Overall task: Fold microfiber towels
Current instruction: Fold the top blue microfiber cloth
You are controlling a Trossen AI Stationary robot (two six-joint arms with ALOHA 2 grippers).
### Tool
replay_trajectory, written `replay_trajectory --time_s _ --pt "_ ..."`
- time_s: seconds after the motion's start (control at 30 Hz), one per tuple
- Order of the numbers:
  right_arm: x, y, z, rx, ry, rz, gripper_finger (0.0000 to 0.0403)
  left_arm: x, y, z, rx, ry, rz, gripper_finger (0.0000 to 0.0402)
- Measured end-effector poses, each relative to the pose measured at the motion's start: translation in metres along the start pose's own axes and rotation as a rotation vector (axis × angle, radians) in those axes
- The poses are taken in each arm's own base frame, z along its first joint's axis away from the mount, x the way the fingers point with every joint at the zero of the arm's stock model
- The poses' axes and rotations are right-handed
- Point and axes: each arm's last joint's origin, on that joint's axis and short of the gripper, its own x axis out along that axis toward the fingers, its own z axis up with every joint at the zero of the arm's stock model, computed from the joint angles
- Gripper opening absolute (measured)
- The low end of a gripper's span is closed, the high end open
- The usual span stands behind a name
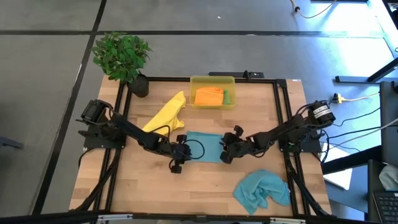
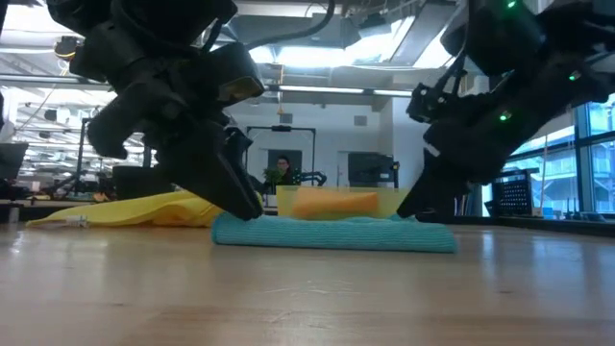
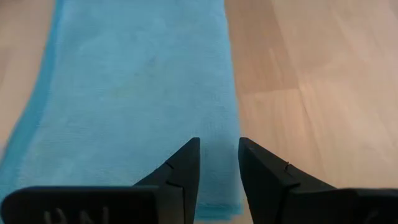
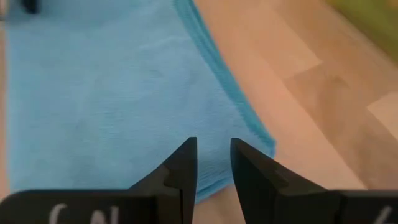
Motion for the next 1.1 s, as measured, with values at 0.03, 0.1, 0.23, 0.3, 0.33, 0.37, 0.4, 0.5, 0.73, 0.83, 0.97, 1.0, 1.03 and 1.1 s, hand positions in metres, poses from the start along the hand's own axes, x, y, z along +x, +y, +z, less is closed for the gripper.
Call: replay_trajectory --time_s 0.03,0.1,0.23,0.3,0.33,0.37,0.4,0.5,0.73,0.83,0.97,1.0,1.03,1.1 --pt "0.001 -0.002 0.001 -0.001 -0.001 -0.006 0.0099 0.000 -0.001 -0.001 0.002 0.009 -0.005 0.0101" --pt "0.003 -0.006 0.003 0.001 -0.005 -0.025 0.0099 0.000 -0.003 -0.002 0.002 0.021 -0.021 0.0101" --pt "0.008 -0.013 0.007 0.004 -0.007 -0.049 0.0099 -0.001 -0.005 -0.003 -0.010 0.023 -0.027 0.0101" --pt "0.010 -0.017 0.008 0.005 0.008 -0.061 0.0099 -0.001 -0.004 -0.004 -0.014 0.041 -0.024 0.0101" --pt "0.011 -0.018 0.008 0.005 0.018 -0.065 0.0099 -0.001 -0.004 -0.006 -0.021 0.054 -0.021 0.0101" --pt "0.011 -0.020 0.007 0.003 0.031 -0.069 0.0099 -0.001 -0.003 -0.007 -0.028 0.065 -0.017 0.0101" --pt "0.012 -0.021 0.006 0.001 0.047 -0.069 0.0099 -0.001 -0.002 -0.007 -0.032 0.076 -0.013 0.0101" --pt "0.011 -0.023 0.003 -0.006 0.078 -0.077 0.0099 -0.001 0.002 -0.011 -0.036 0.113 0.009 0.0101" --pt "0.008 -0.017 -0.002 0.020 0.124 -0.008 0.0099 0.000 0.016 -0.014 -0.007 0.160 0.072 0.0101" --pt "0.004 -0.009 -0.006 0.023 0.140 0.020 0.0099 0.001 0.022 -0.013 0.026 0.165 0.079 0.0101" --pt "-0.005 0.004 -0.014 0.036 0.150 0.069 0.0099 0.002 0.029 -0.013 0.090 0.170 0.088 0.0101" --pt "-0.007 0.007 -0.016 0.042 0.153 0.082 0.0099 0.002 0.031 -0.013 0.101 0.170 0.093 0.0101" --pt "-0.009 0.010 -0.018 0.048 0.155 0.094 0.0099 0.002 0.033 -0.012 0.111 0.170 0.103 0.0101" --pt "-0.014 0.017 -0.022 0.058 0.159 0.116 0.0099 0.002 0.036 -0.010 0.136 0.174 0.136 0.0101"
